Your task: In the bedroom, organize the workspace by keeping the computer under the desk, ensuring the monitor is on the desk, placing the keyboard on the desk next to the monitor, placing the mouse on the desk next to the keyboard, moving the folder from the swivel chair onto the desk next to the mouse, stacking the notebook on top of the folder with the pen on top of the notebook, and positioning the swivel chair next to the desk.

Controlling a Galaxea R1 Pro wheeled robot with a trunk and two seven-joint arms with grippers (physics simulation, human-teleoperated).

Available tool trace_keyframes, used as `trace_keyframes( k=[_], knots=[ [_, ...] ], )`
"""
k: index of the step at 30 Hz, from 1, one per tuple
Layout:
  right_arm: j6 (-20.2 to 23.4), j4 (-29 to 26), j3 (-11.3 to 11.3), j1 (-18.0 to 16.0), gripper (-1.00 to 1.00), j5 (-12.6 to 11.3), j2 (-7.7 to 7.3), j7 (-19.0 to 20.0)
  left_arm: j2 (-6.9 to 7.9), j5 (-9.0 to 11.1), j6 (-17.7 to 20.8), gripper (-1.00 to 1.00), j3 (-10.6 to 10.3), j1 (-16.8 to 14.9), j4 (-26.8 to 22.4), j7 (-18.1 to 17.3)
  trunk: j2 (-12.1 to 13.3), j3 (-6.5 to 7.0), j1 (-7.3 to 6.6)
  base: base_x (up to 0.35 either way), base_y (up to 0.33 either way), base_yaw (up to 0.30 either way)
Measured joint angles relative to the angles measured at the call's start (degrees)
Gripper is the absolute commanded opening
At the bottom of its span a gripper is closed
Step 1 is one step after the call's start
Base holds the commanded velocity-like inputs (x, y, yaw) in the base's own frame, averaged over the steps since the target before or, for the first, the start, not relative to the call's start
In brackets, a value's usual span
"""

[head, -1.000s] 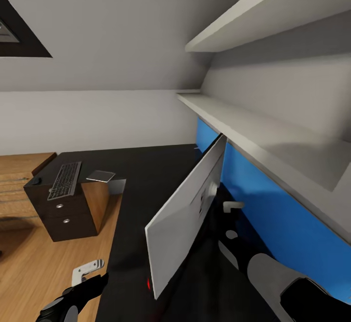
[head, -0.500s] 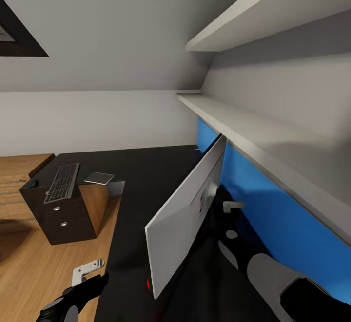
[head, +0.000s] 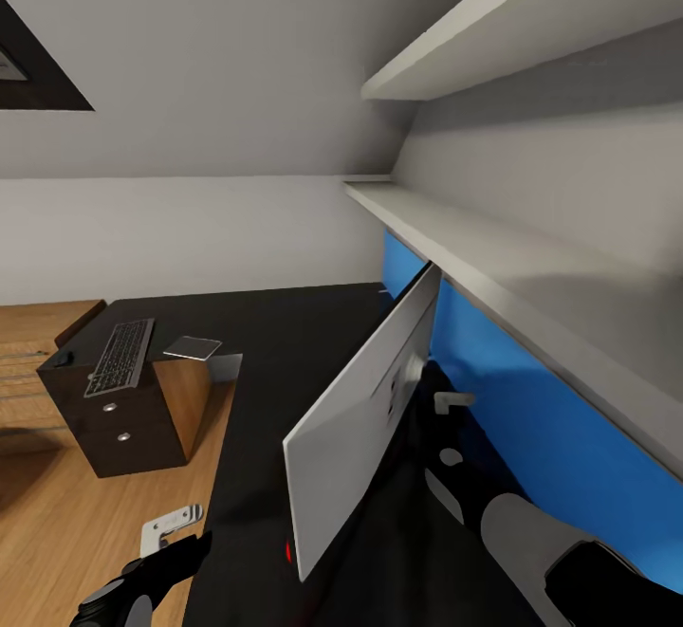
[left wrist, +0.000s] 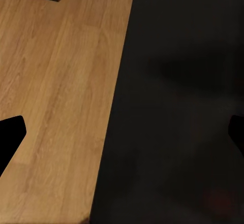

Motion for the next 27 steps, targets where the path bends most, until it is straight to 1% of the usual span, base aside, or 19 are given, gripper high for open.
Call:
trace_keyframes(
  k=[12, 13, 14, 27],
  knots=[
    [0.0, 0.0, 0.0, 0.1, -1.00, 0.1, 0.09, 0.0, 0.02, 0.0, 0.0, 1.00, 0.0, 0.0, -0.1, -0.1, 0.0, 0.00, 0.00, 0.000, 0.000, 0.000],
    [0.0, 0.0, 0.1, 0.1, 1.00, 0.0, 0.09, 0.0, 0.02, 0.0, 0.0, 1.00, 0.0, 0.0, -0.1, -0.1, 0.0, 0.00, 0.00, 0.000, 0.000, 0.000],
    [0.1, -0.1, 0.0, 0.1, 1.00, 0.6, 0.10, 0.0, 0.04, 0.0, 0.0, 1.00, 0.0, 0.0, -0.1, -0.1, 0.0, 0.01, 0.00, 0.000, 0.000, 0.000],
    [0.0, -0.1, 0.0, 0.1, 1.00, 0.7, 0.10, 0.0, 0.04, 0.0, 0.0, 1.00, 0.1, 0.0, -0.3, -0.1, 0.0, 0.01, 0.00, 0.000, 0.000, 0.000]
  ],
)
